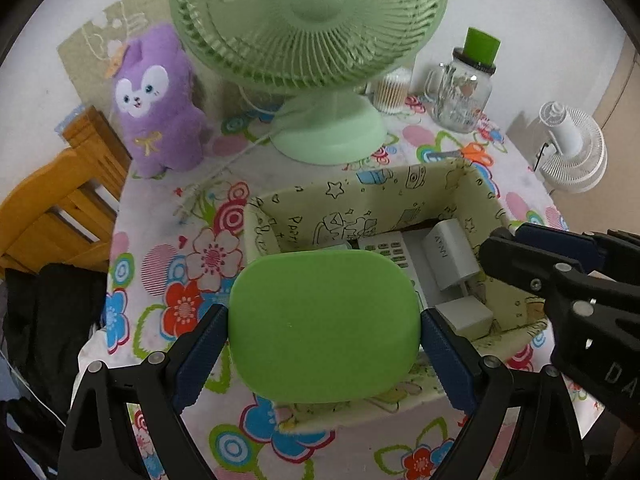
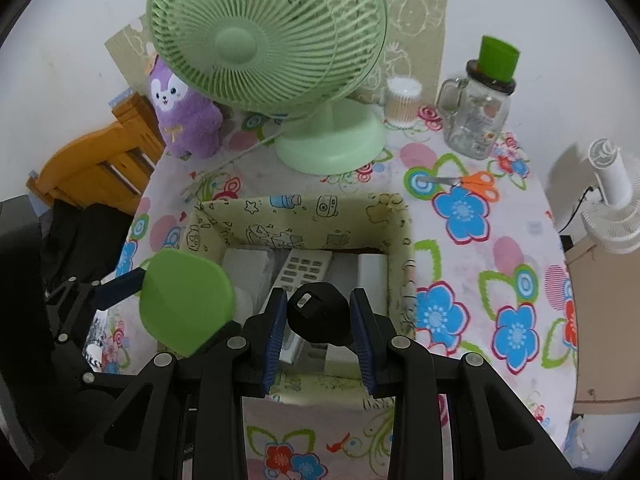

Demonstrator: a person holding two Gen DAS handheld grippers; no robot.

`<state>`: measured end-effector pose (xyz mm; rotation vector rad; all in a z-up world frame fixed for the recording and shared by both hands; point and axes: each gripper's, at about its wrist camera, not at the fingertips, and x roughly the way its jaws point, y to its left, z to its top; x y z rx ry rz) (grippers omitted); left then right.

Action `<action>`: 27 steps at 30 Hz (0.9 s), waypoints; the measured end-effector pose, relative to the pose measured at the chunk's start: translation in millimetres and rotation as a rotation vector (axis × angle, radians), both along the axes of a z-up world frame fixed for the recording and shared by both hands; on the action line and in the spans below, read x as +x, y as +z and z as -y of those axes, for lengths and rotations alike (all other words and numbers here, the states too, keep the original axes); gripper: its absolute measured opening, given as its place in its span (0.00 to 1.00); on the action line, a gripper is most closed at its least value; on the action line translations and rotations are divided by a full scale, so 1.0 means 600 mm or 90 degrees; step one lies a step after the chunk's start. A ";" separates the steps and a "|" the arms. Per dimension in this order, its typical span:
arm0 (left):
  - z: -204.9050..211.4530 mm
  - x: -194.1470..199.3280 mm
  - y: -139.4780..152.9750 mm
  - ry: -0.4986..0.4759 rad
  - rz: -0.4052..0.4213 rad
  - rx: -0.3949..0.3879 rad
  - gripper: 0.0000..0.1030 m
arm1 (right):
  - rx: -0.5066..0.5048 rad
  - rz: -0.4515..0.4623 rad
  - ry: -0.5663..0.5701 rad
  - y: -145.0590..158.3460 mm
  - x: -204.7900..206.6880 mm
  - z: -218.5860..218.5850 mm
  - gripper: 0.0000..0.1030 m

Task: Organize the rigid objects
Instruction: 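Lower lid into fabric box with left tool while right tool lowers key in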

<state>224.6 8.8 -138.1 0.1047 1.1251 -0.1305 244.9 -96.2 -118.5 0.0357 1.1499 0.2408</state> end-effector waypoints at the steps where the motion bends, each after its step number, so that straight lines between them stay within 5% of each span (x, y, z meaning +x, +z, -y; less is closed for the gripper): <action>1: 0.001 0.004 -0.006 -0.001 -0.004 0.002 0.92 | 0.002 -0.006 0.000 -0.005 0.004 -0.001 0.34; 27: 0.008 0.044 -0.034 -0.019 -0.024 0.008 0.98 | 0.014 -0.068 -0.015 -0.071 0.046 0.003 0.34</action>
